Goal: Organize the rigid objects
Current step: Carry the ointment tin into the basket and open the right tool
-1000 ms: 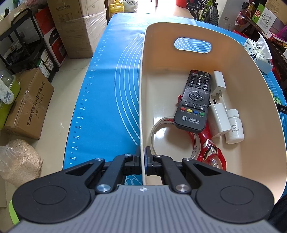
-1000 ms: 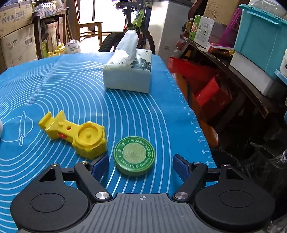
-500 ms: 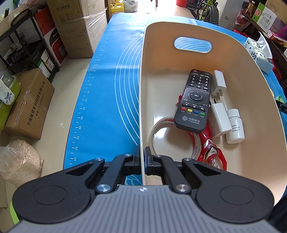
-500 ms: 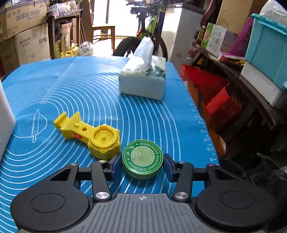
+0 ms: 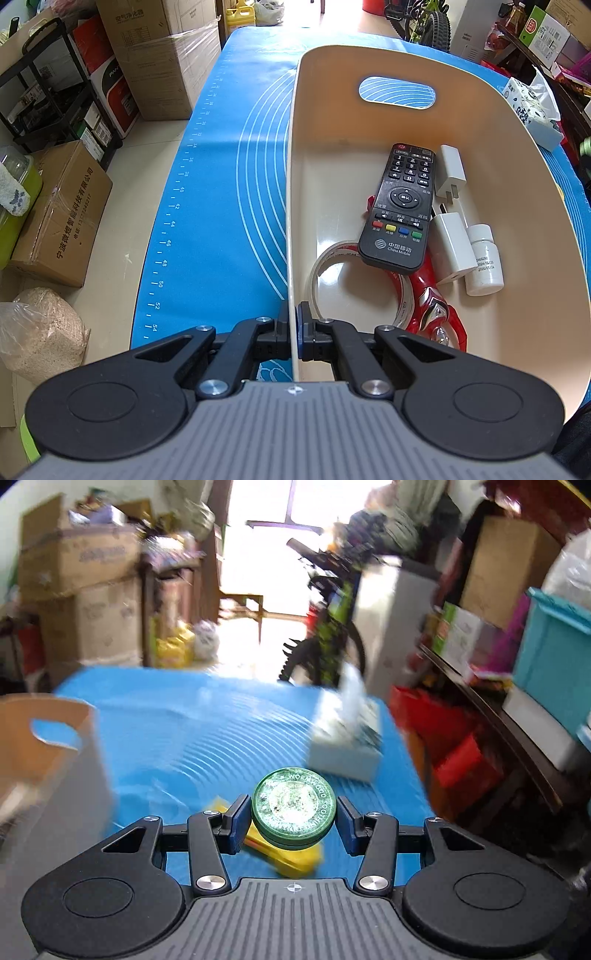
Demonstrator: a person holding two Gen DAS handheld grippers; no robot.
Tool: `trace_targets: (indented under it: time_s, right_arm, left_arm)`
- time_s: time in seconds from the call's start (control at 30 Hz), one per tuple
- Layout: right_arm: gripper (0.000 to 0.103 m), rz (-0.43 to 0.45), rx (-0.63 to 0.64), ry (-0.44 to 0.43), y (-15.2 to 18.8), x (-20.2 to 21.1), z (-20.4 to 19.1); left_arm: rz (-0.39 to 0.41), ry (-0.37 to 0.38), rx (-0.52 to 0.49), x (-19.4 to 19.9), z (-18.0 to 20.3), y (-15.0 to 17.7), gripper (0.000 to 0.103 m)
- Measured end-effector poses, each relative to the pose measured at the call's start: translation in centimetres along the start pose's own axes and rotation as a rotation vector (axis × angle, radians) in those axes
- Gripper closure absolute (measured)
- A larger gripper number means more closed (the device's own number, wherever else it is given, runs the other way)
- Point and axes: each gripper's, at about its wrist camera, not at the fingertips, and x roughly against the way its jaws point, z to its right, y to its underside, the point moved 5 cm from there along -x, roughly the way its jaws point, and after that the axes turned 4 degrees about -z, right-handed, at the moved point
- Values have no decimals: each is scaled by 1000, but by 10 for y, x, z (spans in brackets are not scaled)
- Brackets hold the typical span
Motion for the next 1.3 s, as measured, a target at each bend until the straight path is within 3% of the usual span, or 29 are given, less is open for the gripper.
trace_targets:
  time_s: [0.27, 0.43, 0.7, 1.0, 1.3]
  right_arm:
    - [49, 79, 104, -227, -32, 33, -81]
    - [49, 51, 192, -314, -30, 34, -133]
    - [49, -72, 324, -340, 1, 18, -191]
    - [49, -241, 451, -328, 23, 2, -215]
    - [35, -198, 450, -344, 15, 12, -205]
  left_arm:
    - [1, 3, 2, 0, 0, -1, 99]
    - [1, 4, 2, 1, -1, -1, 99]
    - [3, 7, 2, 0, 0, -3, 99]
    - [4, 6, 2, 0, 2, -3, 99]
    - [5, 5, 2, 1, 1, -3, 99]
